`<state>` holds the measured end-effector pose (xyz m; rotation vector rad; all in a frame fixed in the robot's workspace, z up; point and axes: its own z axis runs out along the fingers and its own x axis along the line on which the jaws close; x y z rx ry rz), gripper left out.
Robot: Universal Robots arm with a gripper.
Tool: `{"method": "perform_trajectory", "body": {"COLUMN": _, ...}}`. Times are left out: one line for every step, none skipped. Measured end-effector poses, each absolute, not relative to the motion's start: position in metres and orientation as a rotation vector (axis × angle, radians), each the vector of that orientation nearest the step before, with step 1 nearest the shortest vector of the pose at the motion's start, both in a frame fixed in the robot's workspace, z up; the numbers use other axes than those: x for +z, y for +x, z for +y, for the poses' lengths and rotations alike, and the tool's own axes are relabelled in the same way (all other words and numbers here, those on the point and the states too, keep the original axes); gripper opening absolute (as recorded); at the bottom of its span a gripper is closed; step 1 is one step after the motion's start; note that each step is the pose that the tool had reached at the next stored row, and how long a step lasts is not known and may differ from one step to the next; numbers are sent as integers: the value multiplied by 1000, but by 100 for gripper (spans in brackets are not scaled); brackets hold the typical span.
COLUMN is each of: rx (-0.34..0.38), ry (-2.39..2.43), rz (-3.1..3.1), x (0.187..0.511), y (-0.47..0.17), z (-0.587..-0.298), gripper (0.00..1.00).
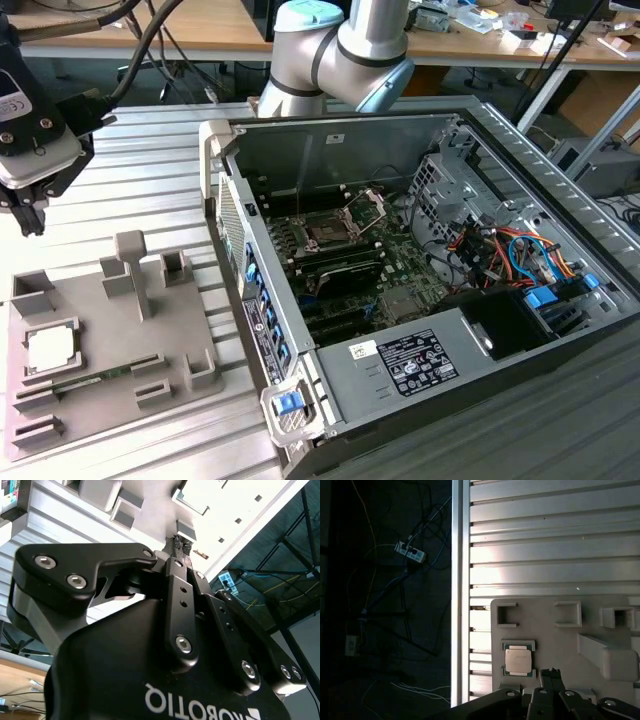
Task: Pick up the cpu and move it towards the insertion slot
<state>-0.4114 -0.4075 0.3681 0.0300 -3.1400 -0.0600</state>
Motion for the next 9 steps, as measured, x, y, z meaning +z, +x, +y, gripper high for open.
{"method": "perform_trajectory", "body": {"rx": -60, "ry": 30, "rz": -3140, "x": 368, "y": -412, "z": -407, "gripper": 11}}
{"method": "perform_trajectory", "body": {"rx": -60, "ry": 30, "rz": -3140, "x": 368, "y": -412, "z": -407, "gripper": 11}}
{"method": "perform_trajectory", "body": {"rx": -60, "ry": 30, "rz": -3140, "x": 368, "y": -412, "z": -407, "gripper": 11}}
{"method": "perform_trajectory", "body": {"rx": -60, "ry": 30, "rz": -3140, "x": 368, "y": -412, "z": -407, "gripper": 11}}
{"method": "perform_trajectory", "body": {"rx": -60, "ry": 30, "rz": -3140, "x": 368, "y": -412, "z": -407, "gripper": 11}}
{"method": "perform_trajectory", "body": {"rx": -60, "ry": 30, "rz": -3140, "x": 368, "y": -413, "z": -407, "gripper": 11}}
{"method": "perform_trajectory", "body": {"rx": -60, "ry": 30, "rz": -3140, "x": 368, "y": -413, "z": -407, "gripper": 11}}
{"method": "perform_trajectory", "body": {"rx": -60, "ry": 30, "rz": -3140, "x": 368, "y": -413, "z": -407, "gripper": 11}}
{"method": "perform_trajectory", "body": {"rx": -60, "ry": 30, "rz": -3140, "x": 368, "y": -413, "z": -407, "gripper": 11}}
